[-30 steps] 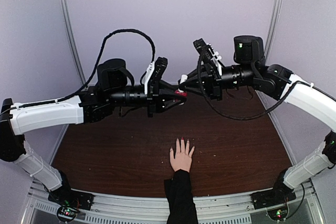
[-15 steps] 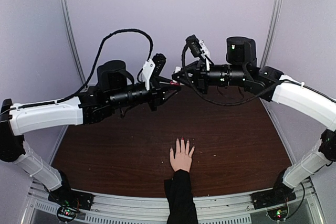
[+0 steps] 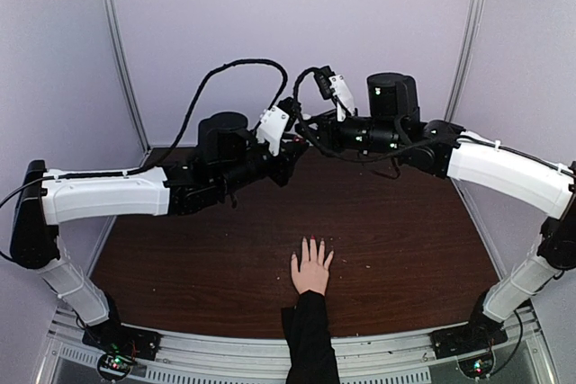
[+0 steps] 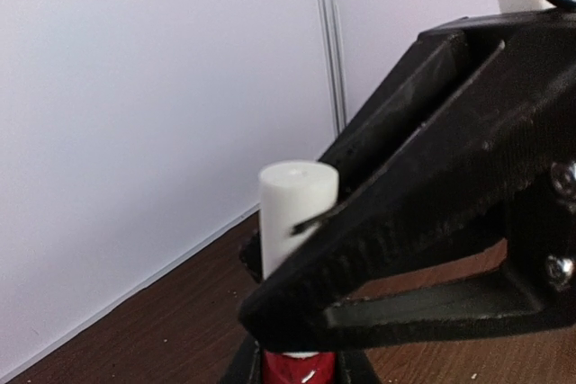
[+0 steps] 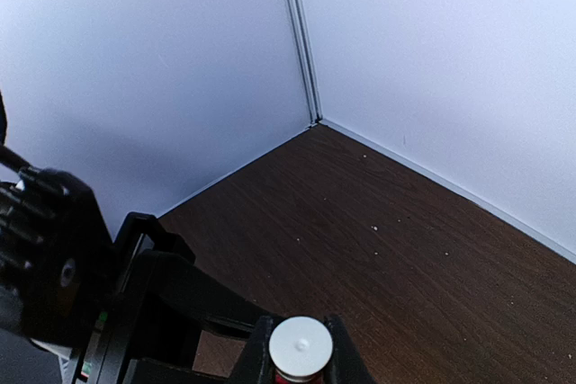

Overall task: Paint the nails
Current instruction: Screw the nail polish bottle cap onto the nail polish bottle.

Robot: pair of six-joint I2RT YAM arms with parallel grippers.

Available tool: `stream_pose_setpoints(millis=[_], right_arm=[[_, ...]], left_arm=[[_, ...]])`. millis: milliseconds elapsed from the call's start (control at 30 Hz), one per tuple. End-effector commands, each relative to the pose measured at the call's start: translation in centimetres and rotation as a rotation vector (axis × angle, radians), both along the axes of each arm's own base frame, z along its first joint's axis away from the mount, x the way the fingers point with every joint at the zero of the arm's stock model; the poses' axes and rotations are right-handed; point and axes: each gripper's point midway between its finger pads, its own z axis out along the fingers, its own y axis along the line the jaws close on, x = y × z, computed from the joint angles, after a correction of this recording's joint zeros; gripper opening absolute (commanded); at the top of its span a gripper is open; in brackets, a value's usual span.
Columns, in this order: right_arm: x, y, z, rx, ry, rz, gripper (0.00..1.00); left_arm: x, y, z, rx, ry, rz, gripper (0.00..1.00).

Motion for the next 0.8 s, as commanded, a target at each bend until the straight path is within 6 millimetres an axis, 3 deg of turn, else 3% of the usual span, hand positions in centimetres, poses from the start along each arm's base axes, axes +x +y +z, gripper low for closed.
stream_pose_setpoints(millis=[0,200,300,400,600,767], right_arm=[[-0.2,1.2,-0.8,0.017,0.034,-0.057,0.00],[0.1,1.0,-1.0,0.009,0.030,-0.082,0.01],[-0.2,0.5,-0.7,0.004,0.014,-0.077,0.06],[-0.3,0.0,-0.4,0.007,0.008,-0.064,0.17],[-0.3,-2.5,1.1,0.040,-0.011,-0.061,0.50],[-1.6,-4.1,3.0,0.086,-0.065,0.038,0.60]], left_arm=[[2.7,0.5,2.0,-0.002,-0.077,0.173,0.00],[2.4,-0.3,1.6,0.014,-0.068,0.149,0.00],[1.7,-0.2,2.1,-0.010,-0.061,0.103,0.00],[1.3,-0.1,2.5,-0.042,-0.034,0.059,0.00],[0.2,0.4,2.6,-0.099,0.038,-0.079,0.00],[-2.4,0.0,2.8,-0.105,0.050,-0.258,0.00]])
